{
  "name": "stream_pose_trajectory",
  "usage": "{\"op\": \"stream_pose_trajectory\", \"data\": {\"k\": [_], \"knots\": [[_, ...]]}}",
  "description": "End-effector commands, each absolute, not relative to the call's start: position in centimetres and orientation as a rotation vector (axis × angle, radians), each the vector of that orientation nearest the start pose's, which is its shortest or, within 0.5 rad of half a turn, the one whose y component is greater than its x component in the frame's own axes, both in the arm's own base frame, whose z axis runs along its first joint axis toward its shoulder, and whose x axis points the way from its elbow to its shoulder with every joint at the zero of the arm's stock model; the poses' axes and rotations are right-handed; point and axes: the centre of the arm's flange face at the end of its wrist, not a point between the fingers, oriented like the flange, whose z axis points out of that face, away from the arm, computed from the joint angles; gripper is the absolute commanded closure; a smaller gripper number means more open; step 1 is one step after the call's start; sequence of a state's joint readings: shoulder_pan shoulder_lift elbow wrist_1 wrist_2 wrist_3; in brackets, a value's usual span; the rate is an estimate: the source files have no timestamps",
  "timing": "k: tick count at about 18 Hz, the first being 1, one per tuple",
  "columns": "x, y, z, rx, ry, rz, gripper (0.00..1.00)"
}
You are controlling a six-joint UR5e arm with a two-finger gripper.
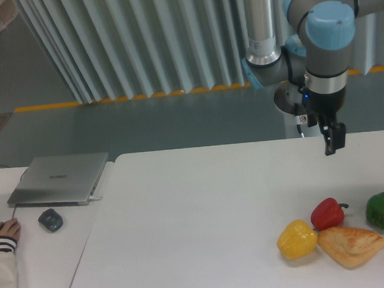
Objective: Place the yellow pepper on the table
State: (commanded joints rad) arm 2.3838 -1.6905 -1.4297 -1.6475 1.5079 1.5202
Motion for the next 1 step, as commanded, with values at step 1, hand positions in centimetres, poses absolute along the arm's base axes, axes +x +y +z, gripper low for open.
{"op": "stream_pose_trajectory", "data": {"k": [1], "knots": [[-29.38,47.09,48.66,-2.915,1.076,-0.120,0.00]]}}
